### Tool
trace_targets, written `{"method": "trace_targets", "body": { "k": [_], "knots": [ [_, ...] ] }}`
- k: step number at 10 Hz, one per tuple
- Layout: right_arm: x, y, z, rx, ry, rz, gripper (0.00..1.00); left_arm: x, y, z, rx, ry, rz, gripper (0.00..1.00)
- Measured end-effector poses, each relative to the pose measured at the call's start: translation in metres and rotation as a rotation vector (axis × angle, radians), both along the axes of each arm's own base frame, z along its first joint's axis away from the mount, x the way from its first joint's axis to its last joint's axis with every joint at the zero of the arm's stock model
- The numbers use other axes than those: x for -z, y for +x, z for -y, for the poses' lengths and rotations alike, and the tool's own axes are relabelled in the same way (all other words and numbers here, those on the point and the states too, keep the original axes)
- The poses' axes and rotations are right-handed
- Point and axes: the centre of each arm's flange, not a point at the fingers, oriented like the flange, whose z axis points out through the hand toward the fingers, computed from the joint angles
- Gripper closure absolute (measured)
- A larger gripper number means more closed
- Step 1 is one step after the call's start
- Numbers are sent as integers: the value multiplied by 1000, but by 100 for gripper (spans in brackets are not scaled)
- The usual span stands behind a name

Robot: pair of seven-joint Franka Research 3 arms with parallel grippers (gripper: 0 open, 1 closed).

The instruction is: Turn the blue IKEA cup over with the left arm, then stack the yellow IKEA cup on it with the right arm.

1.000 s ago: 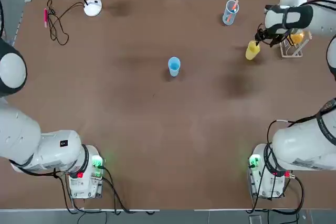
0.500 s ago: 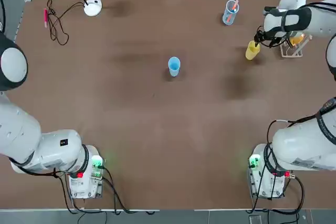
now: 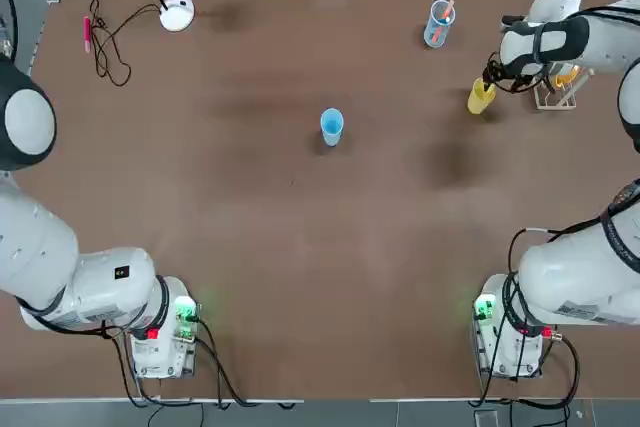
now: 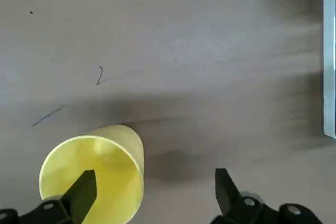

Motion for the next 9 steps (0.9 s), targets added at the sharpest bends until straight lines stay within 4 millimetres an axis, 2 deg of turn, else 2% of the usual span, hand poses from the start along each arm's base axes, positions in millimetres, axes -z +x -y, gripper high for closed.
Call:
{"method": "trace_targets", "body": {
  "k": [3, 5, 7, 8, 9],
  "knots": [
    [20, 2, 0, 0, 2, 18, 1, 2, 1, -3, -7, -3, -3, 1],
    [22, 2, 0, 0, 3, 18, 4, 8, 5, 0, -1, -5, -6, 1],
    [22, 2, -1, 5, 3, 19, 24, 8, 5, 6, 9, -4, -5, 1],
    [22, 2, -1, 6, 3, 19, 28, 8, 5, 19, 27, -1, -4, 1],
    [22, 2, -1, 7, 3, 19, 45, 6, 4, 28, 37, 0, -1, 1]
  ]
}}
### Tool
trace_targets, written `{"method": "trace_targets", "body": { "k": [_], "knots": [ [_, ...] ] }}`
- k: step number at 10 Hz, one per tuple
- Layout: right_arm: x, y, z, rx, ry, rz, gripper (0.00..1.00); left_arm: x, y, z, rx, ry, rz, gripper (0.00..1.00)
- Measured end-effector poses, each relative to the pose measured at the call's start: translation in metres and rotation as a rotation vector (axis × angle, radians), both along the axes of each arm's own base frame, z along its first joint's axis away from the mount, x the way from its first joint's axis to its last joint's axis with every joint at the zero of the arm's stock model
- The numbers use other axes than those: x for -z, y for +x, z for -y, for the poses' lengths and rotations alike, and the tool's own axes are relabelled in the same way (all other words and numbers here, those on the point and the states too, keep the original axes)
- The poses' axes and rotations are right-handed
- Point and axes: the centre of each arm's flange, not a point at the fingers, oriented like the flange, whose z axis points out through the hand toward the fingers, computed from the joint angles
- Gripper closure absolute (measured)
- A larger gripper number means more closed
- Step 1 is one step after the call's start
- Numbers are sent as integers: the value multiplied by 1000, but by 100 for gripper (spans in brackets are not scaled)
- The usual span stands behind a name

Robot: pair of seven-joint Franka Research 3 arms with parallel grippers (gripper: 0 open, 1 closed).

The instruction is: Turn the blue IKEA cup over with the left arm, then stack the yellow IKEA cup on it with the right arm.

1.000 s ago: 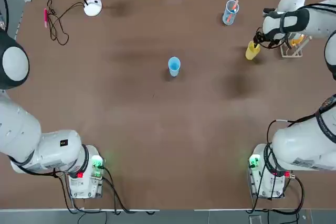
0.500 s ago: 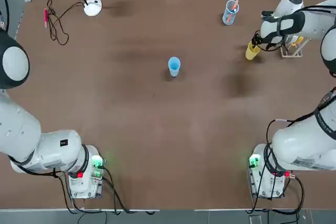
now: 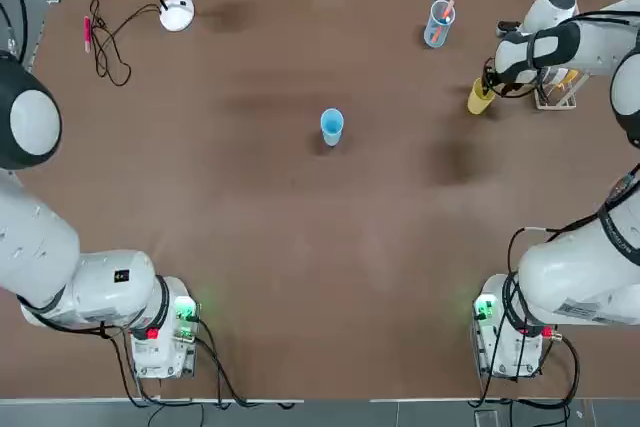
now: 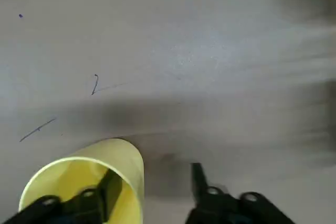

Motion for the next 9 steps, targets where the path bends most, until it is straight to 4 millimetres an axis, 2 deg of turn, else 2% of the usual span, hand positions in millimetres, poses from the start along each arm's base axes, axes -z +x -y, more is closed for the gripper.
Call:
{"method": "trace_targets", "body": {
  "k": [4, 5, 9],
  "knots": [
    [0, 0, -4, 44, 5, -2, 78, -5, -1, -7, -13, 3, 9, 1],
    [-1, 1, -8, 63, 9, 1, 96, -5, -1, -7, -13, 3, 9, 1],
    [-5, 2, -11, 79, 11, -8, 96, -5, -1, -7, -13, 3, 9, 1]
  ]
}}
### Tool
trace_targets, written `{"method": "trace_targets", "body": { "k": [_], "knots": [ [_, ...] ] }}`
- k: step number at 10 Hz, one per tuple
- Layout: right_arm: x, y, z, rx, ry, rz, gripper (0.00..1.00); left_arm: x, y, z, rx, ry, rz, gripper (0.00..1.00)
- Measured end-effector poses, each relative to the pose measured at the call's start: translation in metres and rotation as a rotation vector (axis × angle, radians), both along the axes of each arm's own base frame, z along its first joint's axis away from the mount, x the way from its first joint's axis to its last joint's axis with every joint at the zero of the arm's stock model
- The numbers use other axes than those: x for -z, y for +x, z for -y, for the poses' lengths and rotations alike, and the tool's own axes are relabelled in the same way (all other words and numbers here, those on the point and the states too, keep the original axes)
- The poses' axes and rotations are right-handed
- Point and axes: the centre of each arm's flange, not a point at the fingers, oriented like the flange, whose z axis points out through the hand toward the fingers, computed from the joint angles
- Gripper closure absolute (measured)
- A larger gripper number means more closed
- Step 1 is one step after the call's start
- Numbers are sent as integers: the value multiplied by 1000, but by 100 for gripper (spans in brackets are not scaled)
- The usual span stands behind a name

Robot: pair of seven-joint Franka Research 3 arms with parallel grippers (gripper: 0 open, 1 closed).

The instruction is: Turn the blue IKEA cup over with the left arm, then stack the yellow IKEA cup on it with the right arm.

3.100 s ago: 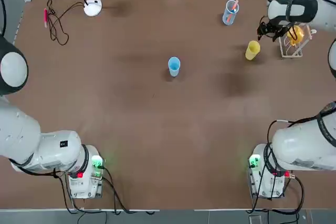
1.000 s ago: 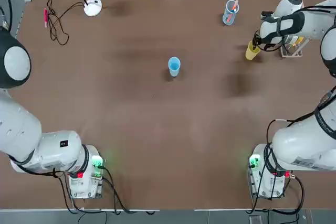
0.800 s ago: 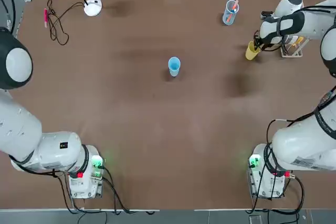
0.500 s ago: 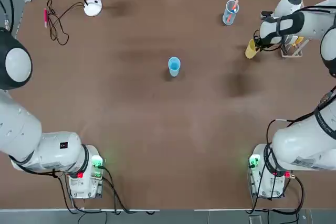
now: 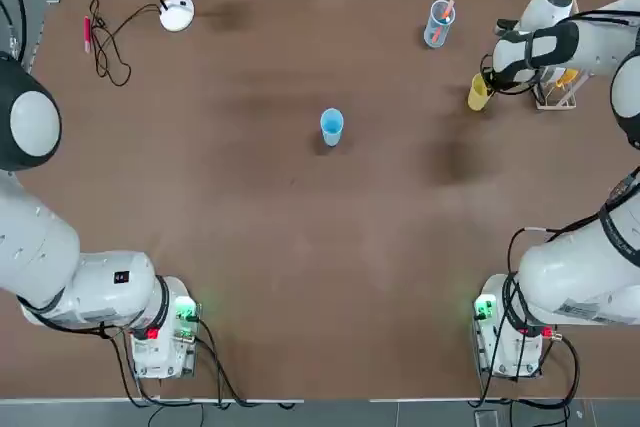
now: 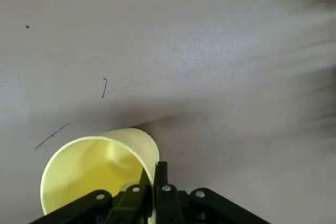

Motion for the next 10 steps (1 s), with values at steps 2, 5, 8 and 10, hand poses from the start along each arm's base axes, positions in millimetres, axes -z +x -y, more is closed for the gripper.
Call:
{"method": "trace_targets", "body": {
  "k": [2, 5, 8, 10],
  "knots": [
    [-4, 3, 0, 34, 3, -56, 96, 1, 0, 0, 0, 0, -1, 1],
    [-16, 15, -27, 97, 22, -64, 96, 1, 1, 0, 0, 0, -1, 1],
    [-44, 31, -81, 158, 123, -79, 96, 1, 1, -1, -1, 0, -1, 1],
    [-60, 36, -122, 173, 154, -73, 96, 1, 1, -1, -2, 0, 0, 1]
  ]
}}
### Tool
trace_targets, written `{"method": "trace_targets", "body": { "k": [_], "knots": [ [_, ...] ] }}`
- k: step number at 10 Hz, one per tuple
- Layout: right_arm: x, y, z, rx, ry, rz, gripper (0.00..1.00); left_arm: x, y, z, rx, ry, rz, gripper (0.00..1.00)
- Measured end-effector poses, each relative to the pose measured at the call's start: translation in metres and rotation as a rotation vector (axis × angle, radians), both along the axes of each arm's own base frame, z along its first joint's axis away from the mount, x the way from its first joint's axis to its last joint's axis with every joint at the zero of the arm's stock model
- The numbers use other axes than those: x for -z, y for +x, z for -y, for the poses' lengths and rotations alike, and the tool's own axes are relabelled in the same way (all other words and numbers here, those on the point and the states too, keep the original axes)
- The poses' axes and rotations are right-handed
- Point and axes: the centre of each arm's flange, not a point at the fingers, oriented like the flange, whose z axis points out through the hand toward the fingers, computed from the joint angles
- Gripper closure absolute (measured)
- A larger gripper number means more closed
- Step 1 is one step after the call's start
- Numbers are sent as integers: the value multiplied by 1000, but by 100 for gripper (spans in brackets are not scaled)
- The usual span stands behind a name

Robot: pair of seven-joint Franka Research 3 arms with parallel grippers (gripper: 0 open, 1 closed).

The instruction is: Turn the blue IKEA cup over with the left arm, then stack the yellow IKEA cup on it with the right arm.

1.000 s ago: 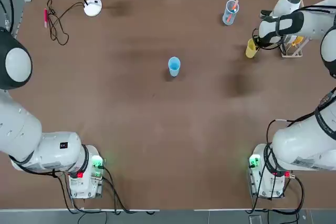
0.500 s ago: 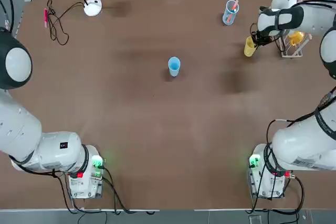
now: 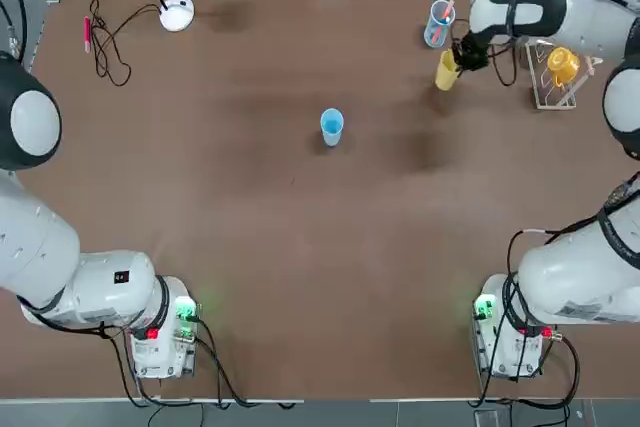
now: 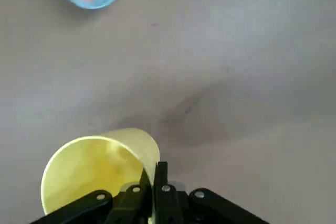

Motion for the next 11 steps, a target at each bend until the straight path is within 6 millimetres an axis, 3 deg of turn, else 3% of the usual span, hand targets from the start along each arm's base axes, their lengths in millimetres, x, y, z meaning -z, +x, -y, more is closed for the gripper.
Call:
{"method": "trace_targets", "body": {
  "k": [4, 7, 11],
  "knots": [
    [-37, 4, -62, -68, 15, 21, 96, 0, 0, -1, -1, 0, -1, 1],
    [-82, 4, -135, -113, 51, 83, 96, 1, 1, -2, -3, 0, -2, 1],
    [-120, -25, -234, -187, 53, 112, 96, 6, 4, -20, -33, 0, -11, 1]
  ]
}}
